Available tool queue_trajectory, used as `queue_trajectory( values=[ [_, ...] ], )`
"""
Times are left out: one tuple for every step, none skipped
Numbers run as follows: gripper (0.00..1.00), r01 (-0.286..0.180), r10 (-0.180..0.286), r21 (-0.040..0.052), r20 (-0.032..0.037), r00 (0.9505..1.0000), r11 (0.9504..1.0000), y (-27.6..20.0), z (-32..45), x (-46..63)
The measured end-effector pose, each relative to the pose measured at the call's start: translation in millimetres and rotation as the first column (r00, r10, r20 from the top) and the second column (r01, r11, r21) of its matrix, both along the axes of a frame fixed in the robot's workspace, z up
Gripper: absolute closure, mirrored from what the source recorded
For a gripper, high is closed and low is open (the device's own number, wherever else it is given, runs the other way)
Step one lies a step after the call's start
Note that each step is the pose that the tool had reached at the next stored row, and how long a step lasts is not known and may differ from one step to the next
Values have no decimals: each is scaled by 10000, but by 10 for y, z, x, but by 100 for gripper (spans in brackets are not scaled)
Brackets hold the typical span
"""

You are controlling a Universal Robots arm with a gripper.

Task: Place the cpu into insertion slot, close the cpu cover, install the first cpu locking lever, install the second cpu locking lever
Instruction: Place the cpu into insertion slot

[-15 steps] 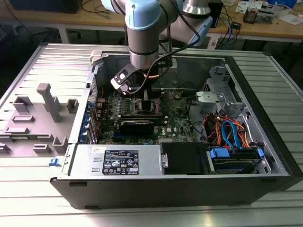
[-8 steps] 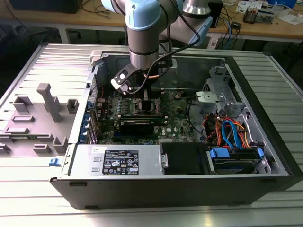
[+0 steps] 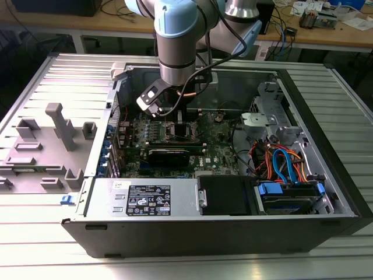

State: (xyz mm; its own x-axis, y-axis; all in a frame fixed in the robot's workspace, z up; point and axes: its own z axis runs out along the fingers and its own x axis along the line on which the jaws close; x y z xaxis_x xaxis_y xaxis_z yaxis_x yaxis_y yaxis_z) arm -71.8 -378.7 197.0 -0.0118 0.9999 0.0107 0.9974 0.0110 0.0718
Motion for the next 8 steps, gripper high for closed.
queue_trajectory(
  values=[
    [45,1,-1,-1,1,10000,10000,0,0,2],
    [45,2,-2,-1,0,10000,10000,0,-1,5],
    [45,3,-3,-2,1,10000,10000,0,-2,5],
    [45,2,-2,-1,1,10000,10000,0,-3,6],
    [45,1,-1,-1,1,10000,10000,0,-3,6],
    [45,1,-1,-1,1,10000,10000,0,-3,6],
    [45,1,-1,0,2,10000,10000,0,-4,6],
    [45,1,-1,0,2,10000,10000,0,-4,7]
  ],
)
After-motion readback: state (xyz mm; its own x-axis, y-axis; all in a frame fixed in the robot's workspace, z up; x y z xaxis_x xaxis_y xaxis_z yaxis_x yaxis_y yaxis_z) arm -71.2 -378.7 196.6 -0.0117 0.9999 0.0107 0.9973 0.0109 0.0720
